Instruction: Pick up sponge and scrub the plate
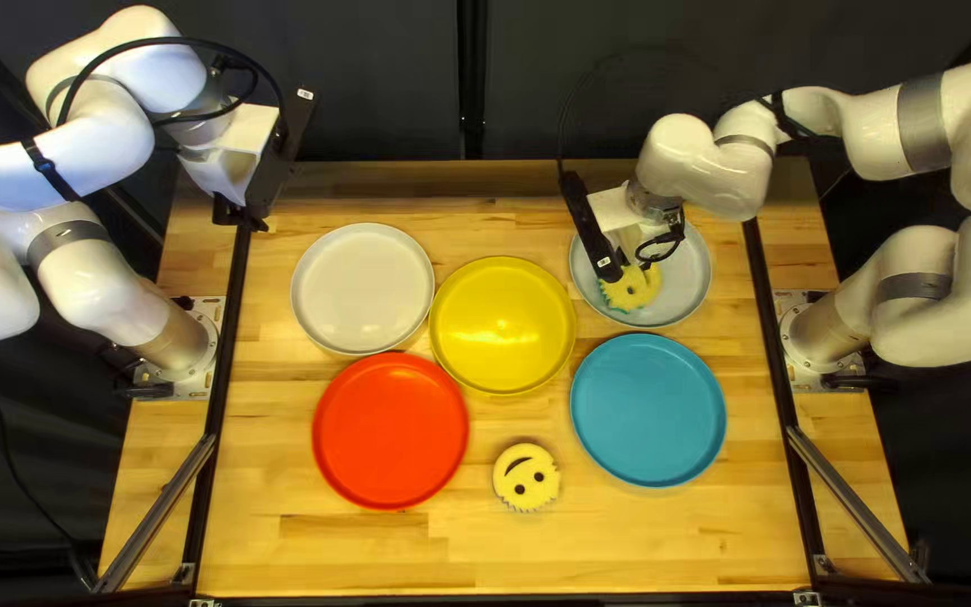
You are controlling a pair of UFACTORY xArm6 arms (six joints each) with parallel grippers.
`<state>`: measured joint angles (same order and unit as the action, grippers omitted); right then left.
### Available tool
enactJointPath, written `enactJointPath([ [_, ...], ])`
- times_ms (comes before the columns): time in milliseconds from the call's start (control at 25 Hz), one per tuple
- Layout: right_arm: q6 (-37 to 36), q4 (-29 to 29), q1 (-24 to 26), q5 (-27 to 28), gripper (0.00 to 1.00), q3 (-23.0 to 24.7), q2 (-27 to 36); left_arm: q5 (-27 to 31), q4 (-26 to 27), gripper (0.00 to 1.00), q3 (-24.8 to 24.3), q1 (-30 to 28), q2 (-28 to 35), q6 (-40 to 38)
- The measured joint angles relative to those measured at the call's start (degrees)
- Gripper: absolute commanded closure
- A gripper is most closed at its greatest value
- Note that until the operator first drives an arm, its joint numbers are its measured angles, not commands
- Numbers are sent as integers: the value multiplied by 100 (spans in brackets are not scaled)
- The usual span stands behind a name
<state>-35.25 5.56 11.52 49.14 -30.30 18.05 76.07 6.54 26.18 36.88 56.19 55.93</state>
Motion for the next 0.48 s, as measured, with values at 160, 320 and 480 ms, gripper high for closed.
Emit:
enactJointPath([
  [160,93,51,-137,30,100,79,149,0,0,0,0,0,0,0],
  [320,97,54,-140,32,100,81,153,0,0,0,0,0,0,0],
  [480,102,50,-142,32,100,83,155,0,0,0,0,0,0,0],
])
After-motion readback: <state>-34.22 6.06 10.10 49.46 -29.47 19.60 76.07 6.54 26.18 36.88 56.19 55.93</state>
